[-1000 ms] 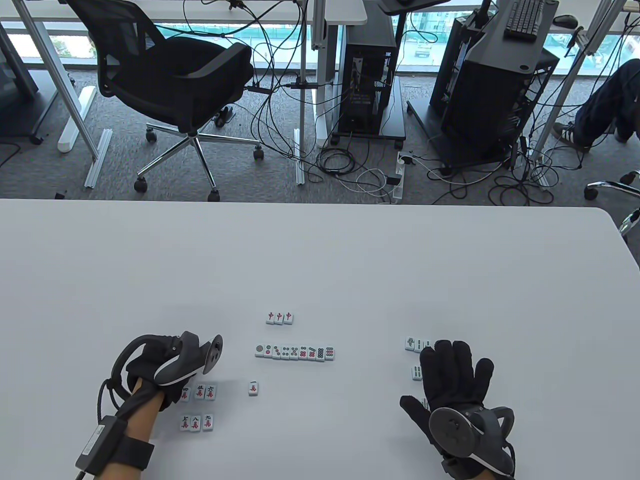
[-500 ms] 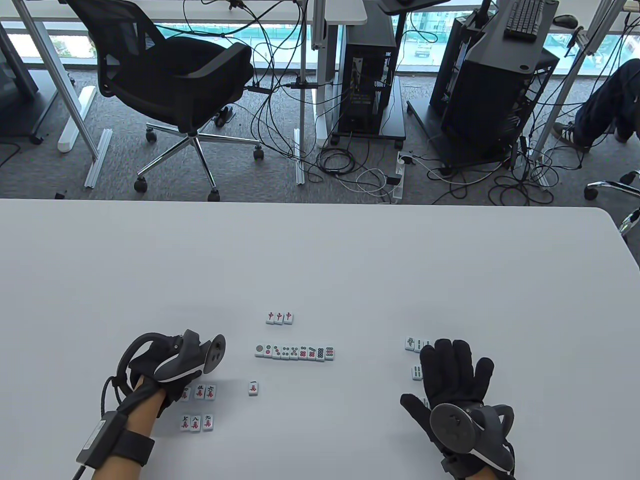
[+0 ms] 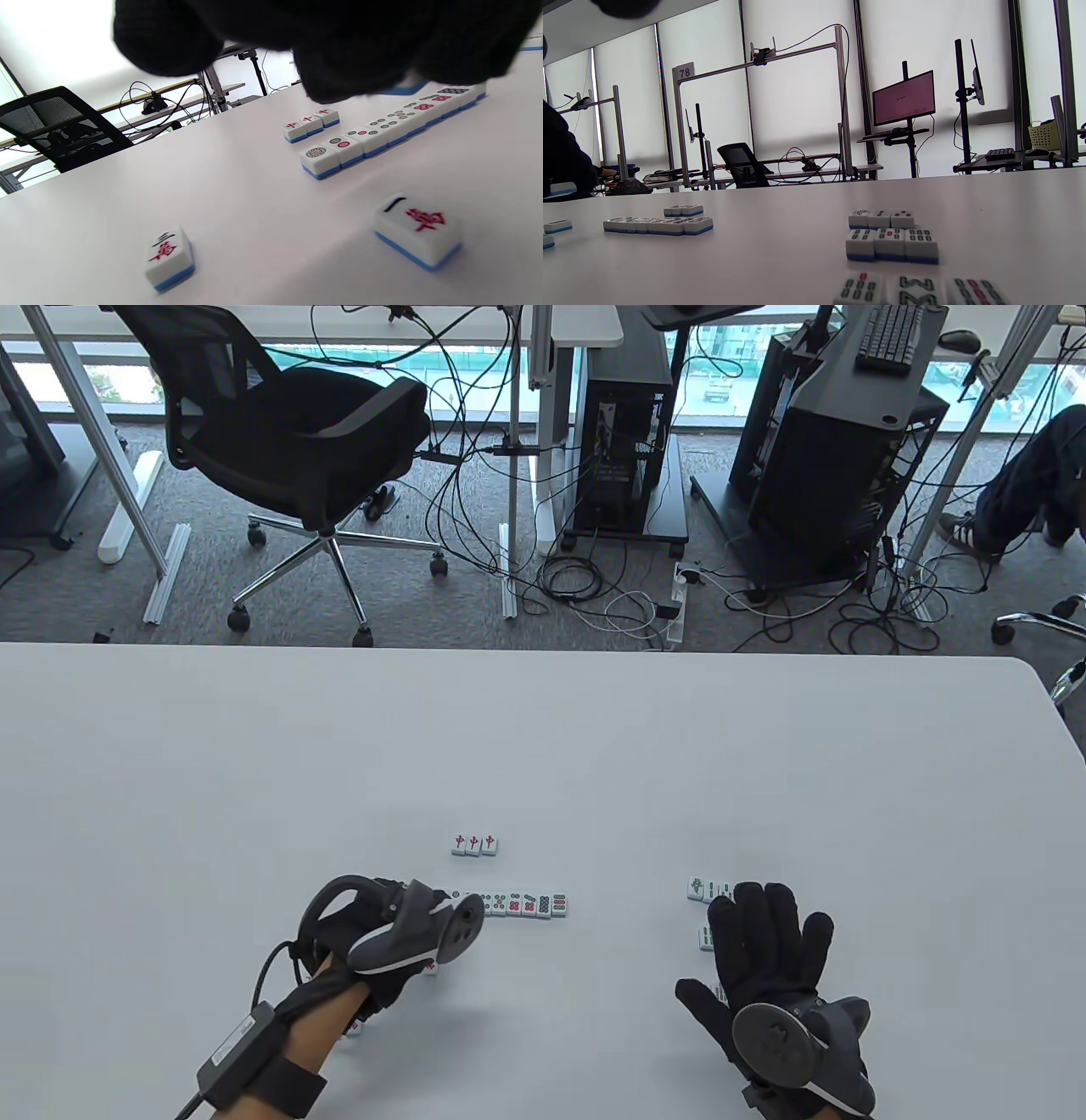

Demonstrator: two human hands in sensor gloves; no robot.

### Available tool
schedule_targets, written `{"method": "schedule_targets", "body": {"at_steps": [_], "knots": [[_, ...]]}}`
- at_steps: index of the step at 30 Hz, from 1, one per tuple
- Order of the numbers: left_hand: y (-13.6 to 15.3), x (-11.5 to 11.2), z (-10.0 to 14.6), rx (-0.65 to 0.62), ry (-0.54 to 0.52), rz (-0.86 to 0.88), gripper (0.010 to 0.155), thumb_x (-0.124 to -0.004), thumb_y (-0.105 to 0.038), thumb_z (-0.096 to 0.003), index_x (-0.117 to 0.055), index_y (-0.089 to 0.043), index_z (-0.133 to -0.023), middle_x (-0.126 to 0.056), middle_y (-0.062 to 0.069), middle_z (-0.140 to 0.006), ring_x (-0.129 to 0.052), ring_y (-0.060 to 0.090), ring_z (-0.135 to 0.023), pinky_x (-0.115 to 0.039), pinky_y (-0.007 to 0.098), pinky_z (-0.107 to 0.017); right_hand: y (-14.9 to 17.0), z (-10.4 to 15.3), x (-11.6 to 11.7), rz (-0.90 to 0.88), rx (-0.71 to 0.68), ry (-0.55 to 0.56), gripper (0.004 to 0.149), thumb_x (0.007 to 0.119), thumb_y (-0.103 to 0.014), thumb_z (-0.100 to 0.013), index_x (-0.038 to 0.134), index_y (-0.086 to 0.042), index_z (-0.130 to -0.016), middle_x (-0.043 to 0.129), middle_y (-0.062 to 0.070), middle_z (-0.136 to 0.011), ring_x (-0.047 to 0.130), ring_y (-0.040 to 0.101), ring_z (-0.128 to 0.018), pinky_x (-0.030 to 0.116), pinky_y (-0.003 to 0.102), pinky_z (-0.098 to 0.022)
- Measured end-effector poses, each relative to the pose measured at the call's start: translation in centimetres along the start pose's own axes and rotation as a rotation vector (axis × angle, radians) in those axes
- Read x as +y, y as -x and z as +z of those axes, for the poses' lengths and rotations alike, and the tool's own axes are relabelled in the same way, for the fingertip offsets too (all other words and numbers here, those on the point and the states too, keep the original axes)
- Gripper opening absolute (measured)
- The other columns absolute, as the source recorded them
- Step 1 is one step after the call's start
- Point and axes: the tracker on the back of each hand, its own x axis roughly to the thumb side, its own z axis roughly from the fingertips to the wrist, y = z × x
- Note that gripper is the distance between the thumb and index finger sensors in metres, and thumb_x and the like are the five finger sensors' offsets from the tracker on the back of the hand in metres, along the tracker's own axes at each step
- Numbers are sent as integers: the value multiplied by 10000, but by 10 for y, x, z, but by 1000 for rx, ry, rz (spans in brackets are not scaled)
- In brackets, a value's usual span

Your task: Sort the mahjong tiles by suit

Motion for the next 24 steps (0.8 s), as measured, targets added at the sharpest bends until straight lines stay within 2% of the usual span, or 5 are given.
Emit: {"method": "schedule_targets", "body": {"at_steps": [2,8,24], "knots": [[-14,-3,-2,-22,31,-54,594,-830,-591,-259,-873,-270,-757,-974,-199,-323,-930,59,-97,-897,316,-359,0,0,0,0,1,-5,851,528,-616,-481,-20,-255,-1024,46,147,-1135,7,447,-1019,108,761,-672],[-27,-17,-7,-32,100,-113,590,-839,-591,-251,-881,-273,-746,-971,-198,-300,-920,59,-79,-897,316,-344,2,0,-2,-12,12,-2,852,528,-617,-482,-20,-253,-1024,42,148,-1134,5,448,-1017,106,760,-672],[-30,-35,-9,-15,124,-186,604,-837,-600,-235,-877,-287,-750,-964,-196,-300,-917,68,-85,-893,324,-355,2,0,-2,-24,1,4,853,530,-616,-482,-18,-253,-1026,47,145,-1136,9,445,-1021,107,758,-674]]}}
